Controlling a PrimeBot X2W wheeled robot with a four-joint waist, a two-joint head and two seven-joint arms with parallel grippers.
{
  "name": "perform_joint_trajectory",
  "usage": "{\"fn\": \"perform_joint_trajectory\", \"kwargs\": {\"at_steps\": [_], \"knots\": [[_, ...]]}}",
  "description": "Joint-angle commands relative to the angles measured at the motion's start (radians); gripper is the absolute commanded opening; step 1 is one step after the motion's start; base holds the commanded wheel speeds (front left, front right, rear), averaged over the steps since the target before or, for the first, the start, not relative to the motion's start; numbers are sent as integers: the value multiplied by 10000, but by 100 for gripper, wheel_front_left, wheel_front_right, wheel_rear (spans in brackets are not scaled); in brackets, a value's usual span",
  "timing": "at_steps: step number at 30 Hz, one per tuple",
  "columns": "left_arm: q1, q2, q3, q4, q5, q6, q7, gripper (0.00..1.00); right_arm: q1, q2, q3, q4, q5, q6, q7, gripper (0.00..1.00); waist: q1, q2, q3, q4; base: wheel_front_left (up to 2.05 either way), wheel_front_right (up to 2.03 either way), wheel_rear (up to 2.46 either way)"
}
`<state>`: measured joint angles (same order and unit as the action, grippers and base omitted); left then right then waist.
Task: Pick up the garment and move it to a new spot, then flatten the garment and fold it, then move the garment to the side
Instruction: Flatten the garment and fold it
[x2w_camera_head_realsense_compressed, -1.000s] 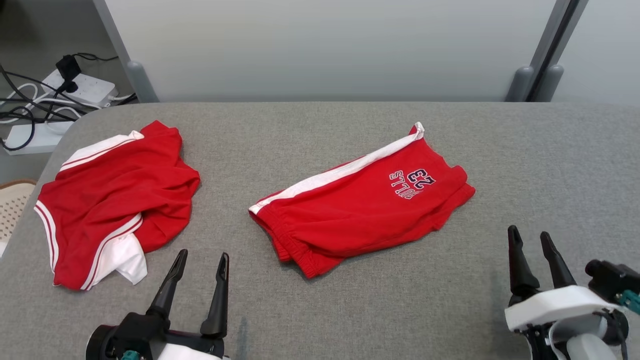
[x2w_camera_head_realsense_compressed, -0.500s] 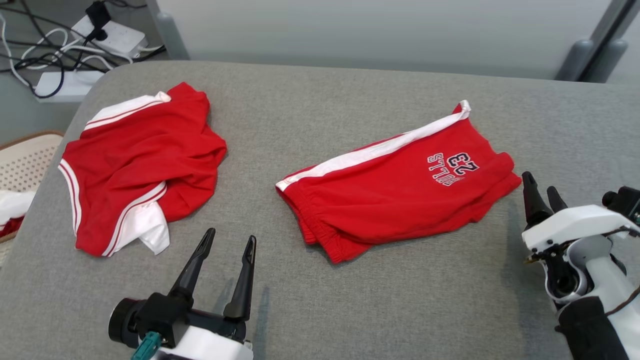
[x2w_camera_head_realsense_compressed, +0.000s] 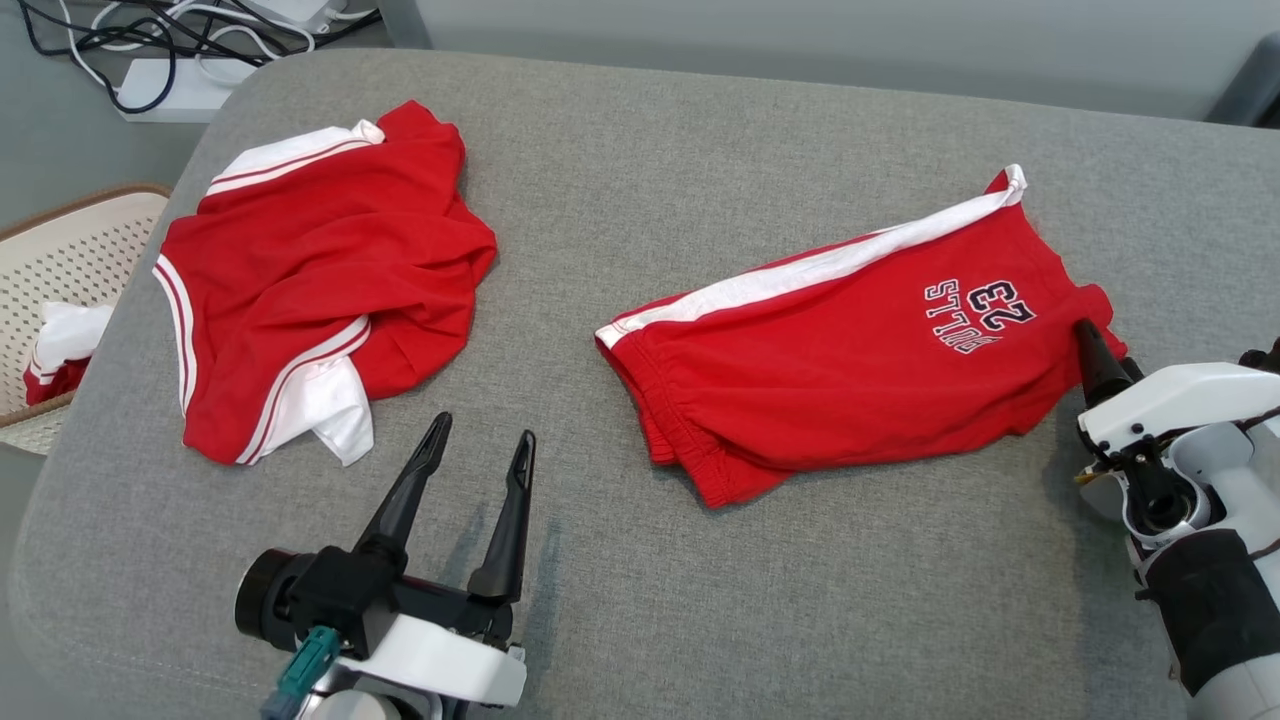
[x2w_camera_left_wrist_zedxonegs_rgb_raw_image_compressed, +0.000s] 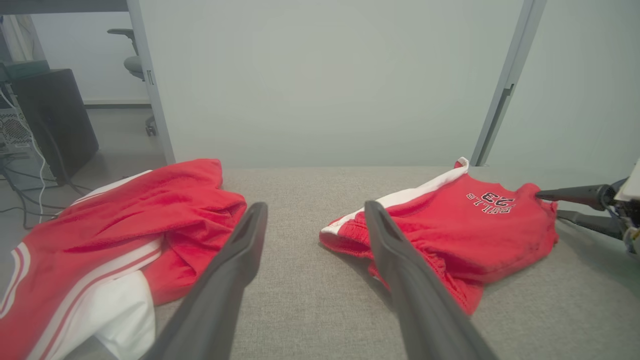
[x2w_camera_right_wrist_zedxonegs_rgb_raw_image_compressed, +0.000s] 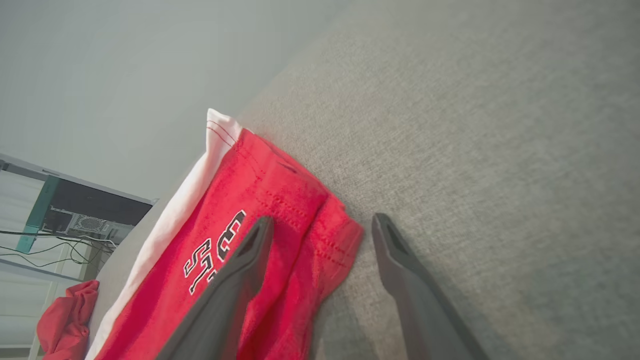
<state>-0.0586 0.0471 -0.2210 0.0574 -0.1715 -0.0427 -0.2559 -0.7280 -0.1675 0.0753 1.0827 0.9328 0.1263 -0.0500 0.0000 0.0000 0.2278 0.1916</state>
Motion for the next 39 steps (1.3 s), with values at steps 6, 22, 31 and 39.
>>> {"fn": "perform_joint_trajectory", "kwargs": {"at_steps": [6,22,31,39], "knots": [[-662,32,30,-240,-77,67,-59,100,-691,59,286,525,263,44,209,100,0,0,286,210,0,0,0],[-772,32,124,-182,-95,150,-59,100,-660,79,947,731,377,44,85,0,0,0,327,19,0,0,0],[-725,32,269,-227,-7,102,-59,100,-14,77,1267,-58,564,44,-588,0,0,0,246,-441,0,0,0],[-713,32,357,-169,53,39,-59,100,711,-37,1481,-439,658,44,-1097,0,0,0,116,-934,0,0,0]]}}
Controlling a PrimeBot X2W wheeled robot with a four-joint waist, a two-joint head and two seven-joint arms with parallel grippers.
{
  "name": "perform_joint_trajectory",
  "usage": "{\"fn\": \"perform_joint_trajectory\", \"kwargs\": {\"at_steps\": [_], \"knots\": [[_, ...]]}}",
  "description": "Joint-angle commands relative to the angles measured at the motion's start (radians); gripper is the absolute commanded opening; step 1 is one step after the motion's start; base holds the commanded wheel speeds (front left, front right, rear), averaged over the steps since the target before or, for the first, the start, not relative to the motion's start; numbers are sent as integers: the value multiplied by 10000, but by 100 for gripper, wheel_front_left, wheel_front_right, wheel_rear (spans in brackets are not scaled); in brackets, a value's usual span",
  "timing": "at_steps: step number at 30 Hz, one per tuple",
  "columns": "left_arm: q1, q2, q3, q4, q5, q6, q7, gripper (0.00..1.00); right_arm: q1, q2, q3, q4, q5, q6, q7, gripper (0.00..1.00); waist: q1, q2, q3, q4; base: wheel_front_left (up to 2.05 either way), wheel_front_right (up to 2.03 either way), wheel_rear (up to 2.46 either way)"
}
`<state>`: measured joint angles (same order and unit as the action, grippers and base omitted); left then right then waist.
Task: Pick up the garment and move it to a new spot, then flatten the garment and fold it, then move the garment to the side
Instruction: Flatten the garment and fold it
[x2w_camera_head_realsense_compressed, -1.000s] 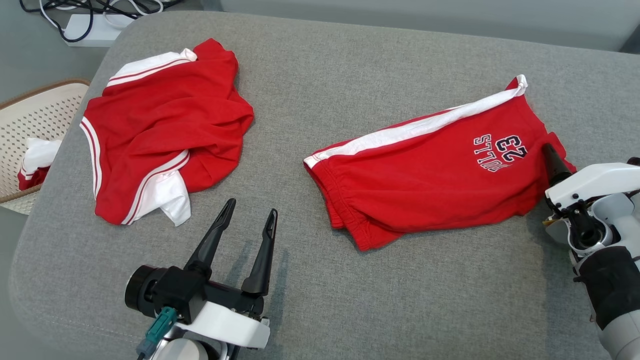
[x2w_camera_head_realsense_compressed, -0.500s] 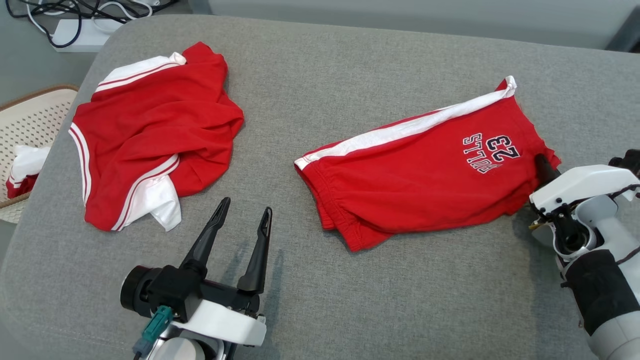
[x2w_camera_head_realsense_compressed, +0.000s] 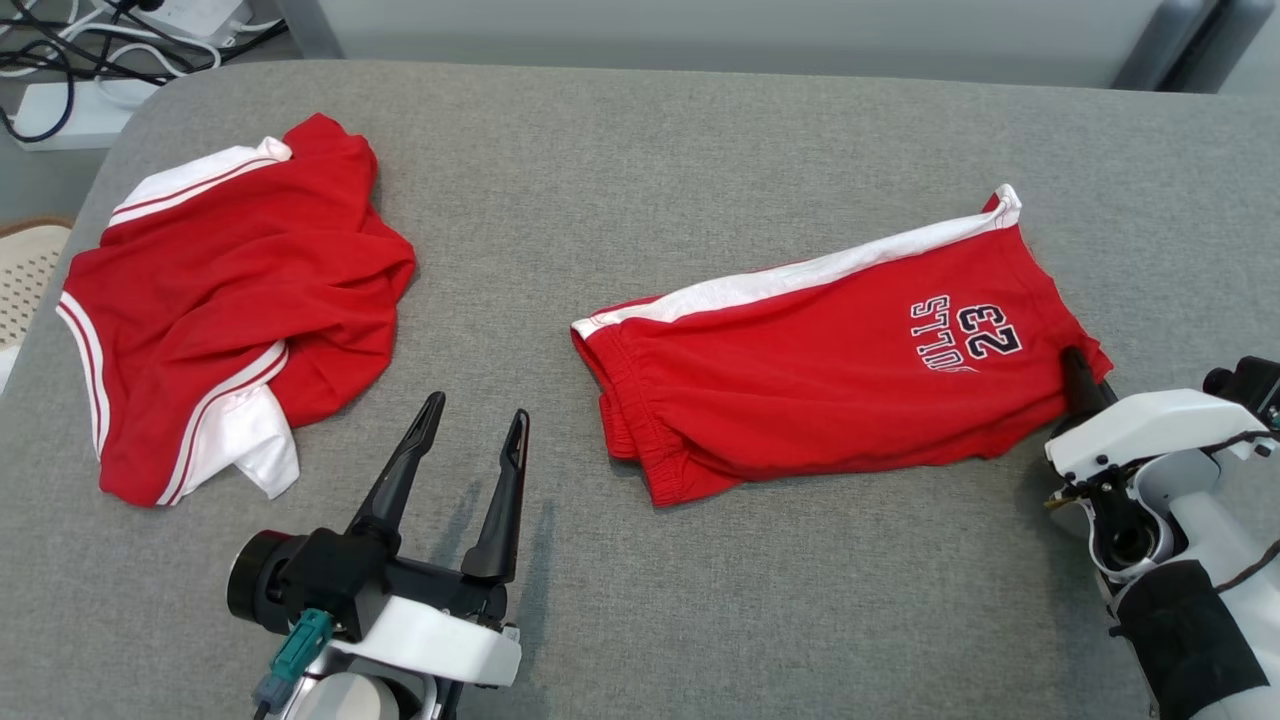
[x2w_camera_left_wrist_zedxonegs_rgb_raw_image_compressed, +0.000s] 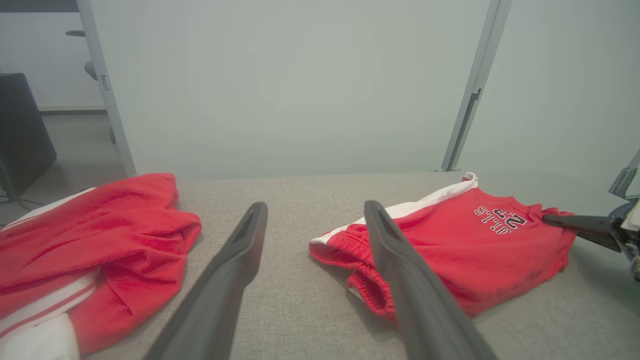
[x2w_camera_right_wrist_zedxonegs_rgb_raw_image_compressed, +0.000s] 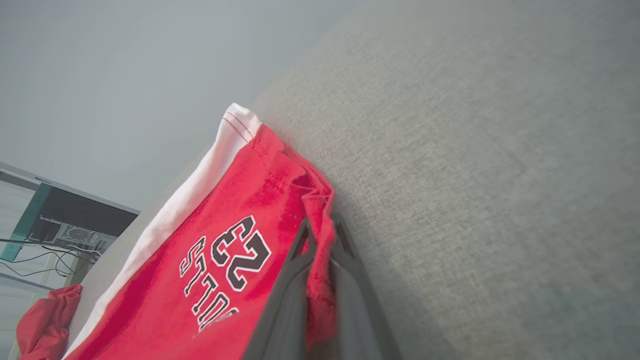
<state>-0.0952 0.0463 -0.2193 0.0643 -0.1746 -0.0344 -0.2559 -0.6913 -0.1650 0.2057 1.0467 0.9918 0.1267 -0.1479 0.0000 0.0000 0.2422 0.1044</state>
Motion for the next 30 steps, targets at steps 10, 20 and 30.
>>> {"fn": "perform_joint_trajectory", "kwargs": {"at_steps": [10,20,30], "knots": [[-223,39,496,-237,141,-102,-59,100,1124,-76,309,-475,35,40,-502,0,0,0,-225,-696,0,0,0],[-54,39,637,-185,177,-178,-59,100,1553,-68,420,-473,-896,40,-936,0,0,0,-472,-1195,0,0,0],[22,39,685,-123,187,-228,-59,100,1863,-228,289,-565,-1616,40,-969,100,0,0,-668,-1546,0,0,0]]}}
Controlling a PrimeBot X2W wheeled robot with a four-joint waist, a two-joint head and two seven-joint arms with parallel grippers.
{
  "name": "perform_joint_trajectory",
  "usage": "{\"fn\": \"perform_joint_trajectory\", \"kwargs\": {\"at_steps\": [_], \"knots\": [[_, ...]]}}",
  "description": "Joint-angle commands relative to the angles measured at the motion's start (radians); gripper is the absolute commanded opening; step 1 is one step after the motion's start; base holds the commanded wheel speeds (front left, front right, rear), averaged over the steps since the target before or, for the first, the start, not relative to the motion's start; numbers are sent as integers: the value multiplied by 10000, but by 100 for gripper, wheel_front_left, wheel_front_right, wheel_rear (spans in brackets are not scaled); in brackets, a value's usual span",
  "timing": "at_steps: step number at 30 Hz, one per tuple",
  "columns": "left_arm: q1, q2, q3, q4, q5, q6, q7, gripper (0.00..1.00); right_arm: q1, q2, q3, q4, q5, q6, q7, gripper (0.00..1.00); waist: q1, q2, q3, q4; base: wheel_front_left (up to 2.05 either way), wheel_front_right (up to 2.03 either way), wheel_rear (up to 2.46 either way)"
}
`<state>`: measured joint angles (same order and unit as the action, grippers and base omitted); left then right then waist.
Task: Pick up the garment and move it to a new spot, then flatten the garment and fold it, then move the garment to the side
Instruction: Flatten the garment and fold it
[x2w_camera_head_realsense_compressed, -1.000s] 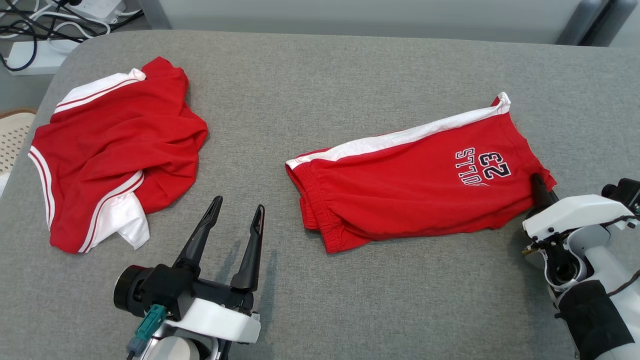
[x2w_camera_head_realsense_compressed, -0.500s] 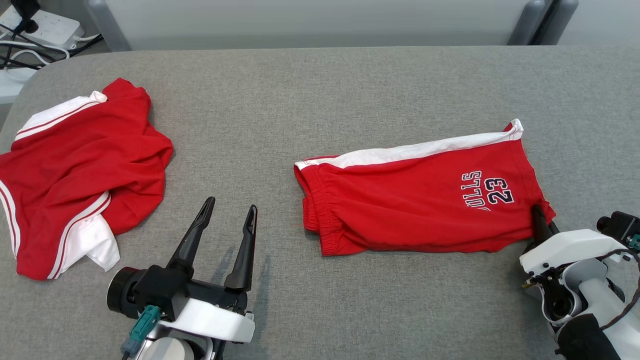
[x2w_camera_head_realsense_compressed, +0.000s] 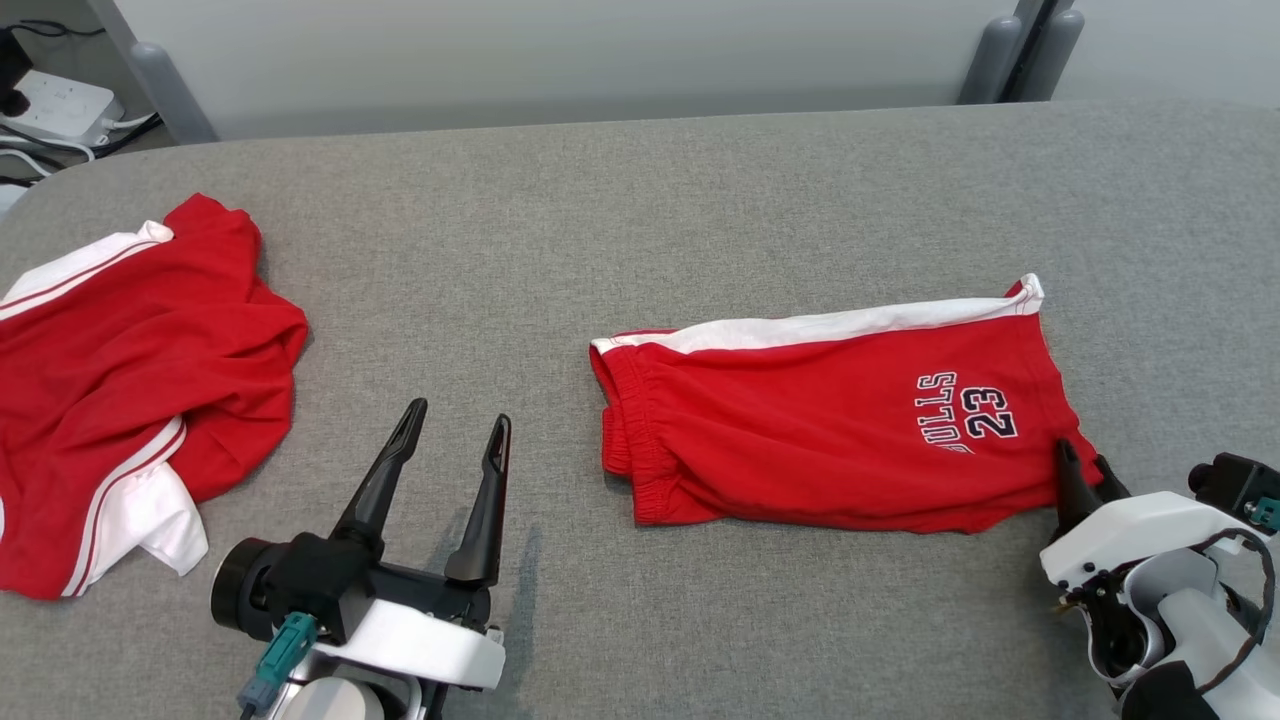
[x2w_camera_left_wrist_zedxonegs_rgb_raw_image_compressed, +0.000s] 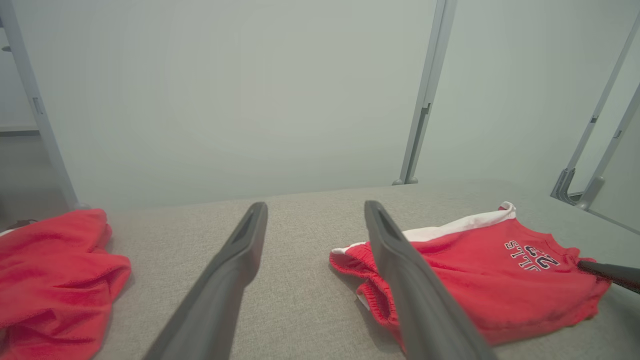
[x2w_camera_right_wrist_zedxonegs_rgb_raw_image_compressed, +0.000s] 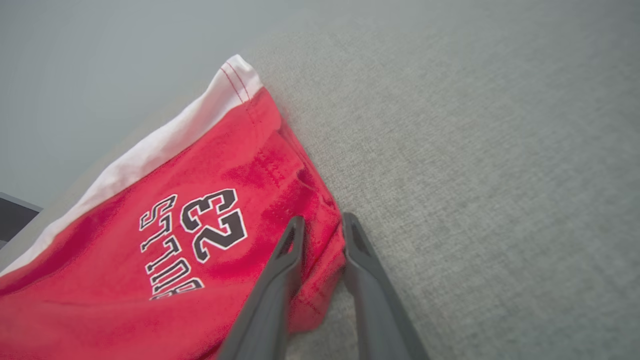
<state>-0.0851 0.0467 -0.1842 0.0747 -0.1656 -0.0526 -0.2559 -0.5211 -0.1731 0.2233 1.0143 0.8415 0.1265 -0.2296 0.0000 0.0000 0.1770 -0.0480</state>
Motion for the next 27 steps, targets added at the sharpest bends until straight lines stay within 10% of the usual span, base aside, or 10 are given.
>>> {"fn": "perform_joint_trajectory", "kwargs": {"at_steps": [1,27], "knots": [[-67,35,345,-221,104,-52,-59,100,197,-154,92,-282,-164,42,-150,100,0,0,-31,-47,0,0,0],[378,35,505,-236,187,-99,-59,100,2971,-396,-602,-5186,-3247,42,1681,100,0,0,-660,-430,0,0,0]]}}
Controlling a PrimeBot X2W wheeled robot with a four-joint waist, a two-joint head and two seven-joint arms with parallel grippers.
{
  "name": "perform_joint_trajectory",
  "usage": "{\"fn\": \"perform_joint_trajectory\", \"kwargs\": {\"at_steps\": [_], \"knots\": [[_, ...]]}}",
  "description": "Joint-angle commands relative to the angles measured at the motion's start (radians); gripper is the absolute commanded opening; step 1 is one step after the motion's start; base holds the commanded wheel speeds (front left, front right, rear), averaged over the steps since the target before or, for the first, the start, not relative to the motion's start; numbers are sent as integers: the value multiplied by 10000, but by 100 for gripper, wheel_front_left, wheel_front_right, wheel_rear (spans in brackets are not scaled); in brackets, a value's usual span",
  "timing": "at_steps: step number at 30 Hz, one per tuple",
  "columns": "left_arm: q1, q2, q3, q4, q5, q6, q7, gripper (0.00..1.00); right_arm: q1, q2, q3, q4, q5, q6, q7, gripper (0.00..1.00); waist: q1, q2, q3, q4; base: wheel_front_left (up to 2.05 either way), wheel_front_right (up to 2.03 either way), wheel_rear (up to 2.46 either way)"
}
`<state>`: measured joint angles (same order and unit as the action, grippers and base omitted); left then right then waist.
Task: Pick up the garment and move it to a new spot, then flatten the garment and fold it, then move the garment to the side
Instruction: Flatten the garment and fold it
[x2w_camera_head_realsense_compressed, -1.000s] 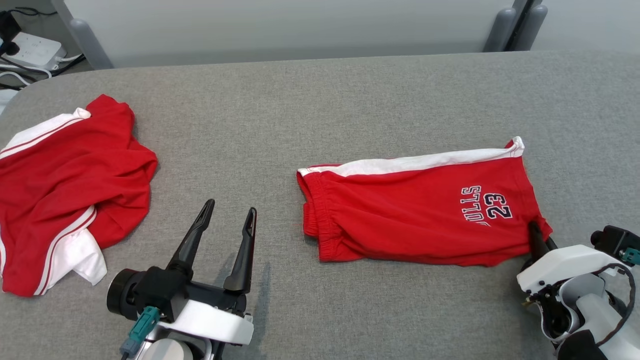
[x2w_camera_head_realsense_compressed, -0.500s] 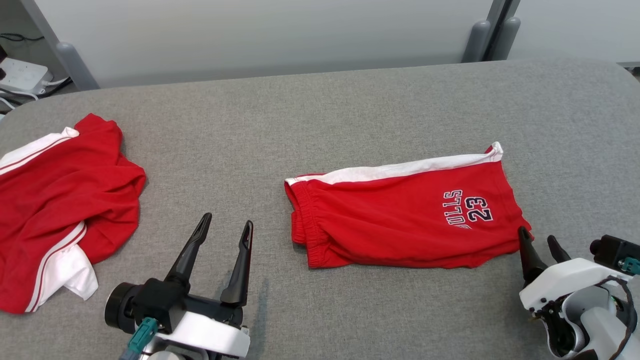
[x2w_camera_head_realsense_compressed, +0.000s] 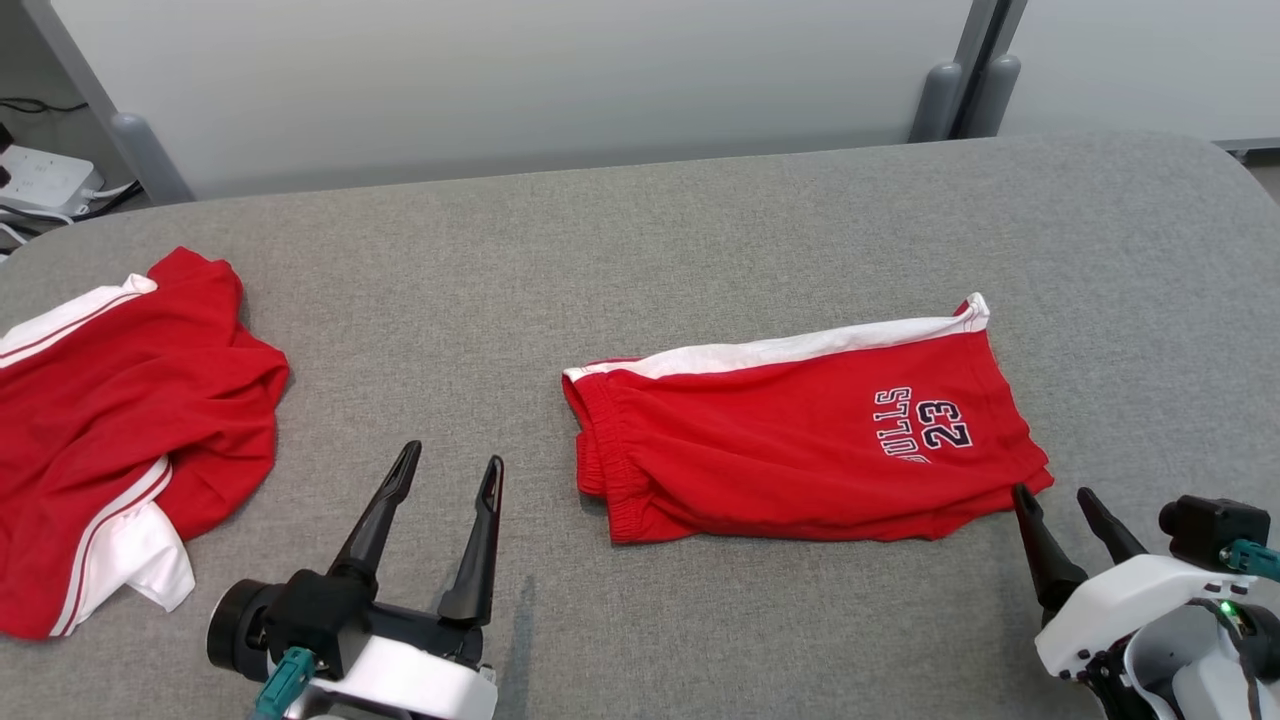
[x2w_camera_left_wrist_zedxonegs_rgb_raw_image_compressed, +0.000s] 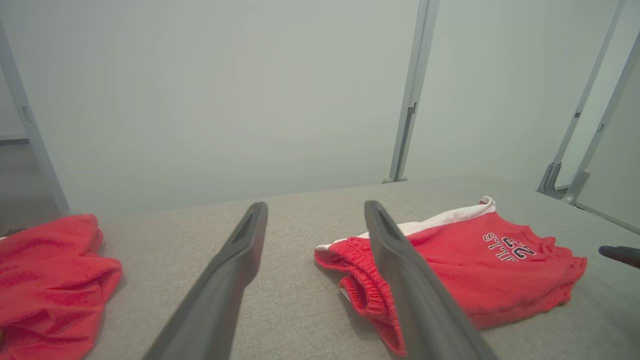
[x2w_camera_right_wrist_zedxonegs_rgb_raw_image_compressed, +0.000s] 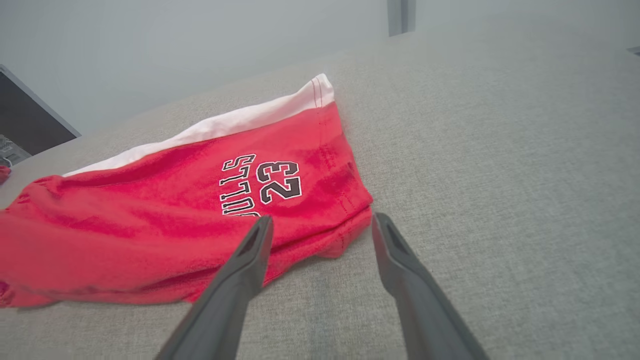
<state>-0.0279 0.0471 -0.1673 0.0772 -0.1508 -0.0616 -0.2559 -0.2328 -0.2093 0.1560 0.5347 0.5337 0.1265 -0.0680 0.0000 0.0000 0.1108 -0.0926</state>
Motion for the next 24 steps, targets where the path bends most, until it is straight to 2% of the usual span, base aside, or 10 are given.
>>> {"fn": "perform_joint_trajectory", "kwargs": {"at_steps": [1,11,18,24], "knots": [[-186,31,336,-266,33,-5,-59,100,216,33,-76,-603,-313,42,182,100,0,0,5,29,0,0,0],[-214,31,339,-302,37,13,-59,100,1063,891,-1440,-2200,-1113,42,1186,100,0,0,142,171,0,0,0],[-274,31,304,-280,57,9,-59,100,1065,1332,-2161,-2231,-229,42,1497,100,0,0,197,265,0,0,0],[-305,31,291,-296,90,-2,-59,100,832,1430,-2539,-1912,550,42,1598,100,0,0,252,333,0,0,0]]}}
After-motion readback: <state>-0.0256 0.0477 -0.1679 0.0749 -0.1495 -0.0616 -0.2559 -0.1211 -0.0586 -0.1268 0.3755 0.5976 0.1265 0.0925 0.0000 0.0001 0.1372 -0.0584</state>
